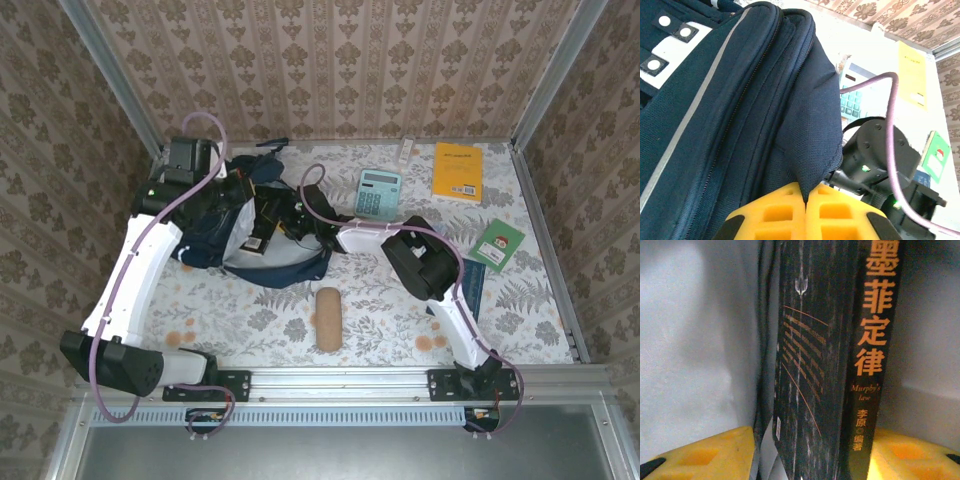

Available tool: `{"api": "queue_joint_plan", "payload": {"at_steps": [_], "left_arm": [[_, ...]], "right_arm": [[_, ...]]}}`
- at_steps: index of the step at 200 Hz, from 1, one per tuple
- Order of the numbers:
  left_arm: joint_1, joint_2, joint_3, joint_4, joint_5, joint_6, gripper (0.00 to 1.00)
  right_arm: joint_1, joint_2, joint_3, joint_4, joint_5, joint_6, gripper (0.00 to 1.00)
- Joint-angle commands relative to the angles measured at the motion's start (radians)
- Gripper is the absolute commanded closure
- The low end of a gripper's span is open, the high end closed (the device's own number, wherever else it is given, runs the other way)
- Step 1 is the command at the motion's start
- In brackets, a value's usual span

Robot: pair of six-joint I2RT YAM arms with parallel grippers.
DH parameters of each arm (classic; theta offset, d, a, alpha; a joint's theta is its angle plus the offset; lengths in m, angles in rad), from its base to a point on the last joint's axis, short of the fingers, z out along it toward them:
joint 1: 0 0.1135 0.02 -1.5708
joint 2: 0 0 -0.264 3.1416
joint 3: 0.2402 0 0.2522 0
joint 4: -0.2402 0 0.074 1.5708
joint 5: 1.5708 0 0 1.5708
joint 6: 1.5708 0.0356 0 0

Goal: Pack the student bag

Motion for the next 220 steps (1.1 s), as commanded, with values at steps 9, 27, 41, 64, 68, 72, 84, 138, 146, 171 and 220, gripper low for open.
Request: {"api": "queue_joint_plan", "payload": {"at_steps": [9,27,41,64,68,72,84,138,146,171,220], "left_arm": [[-0.001,0.011,0.060,0.066,0.087,-0.025,1.00],[0.000,0.007,0.070,0.051,0.091,-0.004,1.00],[0.000,0.003,0.080,0.031,0.099,0.026,1.00],[0.010,0.000,0.099,-0.009,0.099,0.051,1.00],[0.014,-0.003,0.101,-0.013,0.098,0.054,1.00],[0.018,-0.007,0.102,-0.019,0.095,0.056,1.00],[0.032,-0.017,0.107,-0.029,0.098,0.064,1.00],[0.067,-0.060,0.100,-0.055,0.133,0.083,1.00],[0.066,-0.064,0.097,-0.055,0.138,0.083,1.00],[0.066,-0.068,0.095,-0.056,0.155,0.084,1.00],[0.066,-0.063,0.089,-0.051,0.195,0.091,1.00]], "right_arm": [[0.051,0.071,0.074,0.115,-0.025,0.059,0.48],[0.067,0.105,0.097,0.144,-0.007,0.081,0.54],[0.072,0.133,0.128,0.149,-0.001,0.096,0.69],[0.075,0.147,0.144,0.155,0.024,0.099,1.00],[0.074,0.142,0.138,0.162,0.031,0.095,1.00],[0.073,0.136,0.127,0.176,0.038,0.088,1.00],[0.071,0.106,0.065,0.247,0.090,0.074,1.00],[0.047,0.076,-0.015,0.456,0.215,0.080,1.00],[0.046,0.079,-0.007,0.459,0.229,0.077,1.00],[0.047,0.102,0.035,0.472,0.247,0.081,1.00],[0.048,0.193,0.173,0.542,0.226,0.147,1.00]]}}
